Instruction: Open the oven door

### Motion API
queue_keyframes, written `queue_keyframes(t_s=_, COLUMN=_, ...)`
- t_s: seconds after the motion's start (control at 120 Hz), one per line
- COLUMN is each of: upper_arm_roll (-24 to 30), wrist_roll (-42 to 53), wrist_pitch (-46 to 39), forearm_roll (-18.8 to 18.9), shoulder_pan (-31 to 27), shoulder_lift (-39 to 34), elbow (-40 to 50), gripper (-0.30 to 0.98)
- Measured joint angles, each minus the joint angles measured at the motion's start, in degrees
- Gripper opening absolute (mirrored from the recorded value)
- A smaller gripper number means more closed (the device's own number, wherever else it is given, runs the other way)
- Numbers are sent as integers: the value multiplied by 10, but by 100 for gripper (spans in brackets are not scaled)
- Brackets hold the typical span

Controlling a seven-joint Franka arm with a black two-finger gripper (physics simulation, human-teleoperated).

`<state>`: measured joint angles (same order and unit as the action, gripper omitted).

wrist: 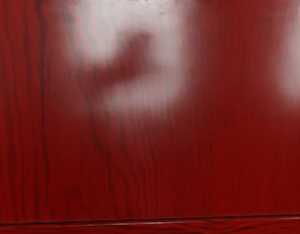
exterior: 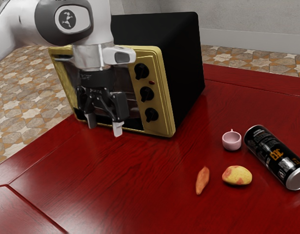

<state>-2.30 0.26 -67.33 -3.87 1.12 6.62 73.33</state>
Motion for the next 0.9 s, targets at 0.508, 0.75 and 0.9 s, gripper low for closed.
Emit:
queue_keyframes(t_s=0.508, upper_arm_roll=209, wrist_roll=312, wrist_pitch=-319, forearm_roll=-181, shoulder_pan=-549, shoulder_lift=-301, elbow=212, gripper=68)
queue_keyframes(t_s=0.75, upper_arm_roll=311, wrist_roll=605, wrist_pitch=-494, forearm_roll=-144, shoulder_pan=-616, shoulder_lift=-262, elbow=296, gripper=69)
queue_keyframes(t_s=0.9, upper_arm_roll=302, wrist_roll=745, wrist_pitch=-571, forearm_roll=-183, shoulder_pan=-615, shoulder_lift=-236, elbow=319, gripper=69)
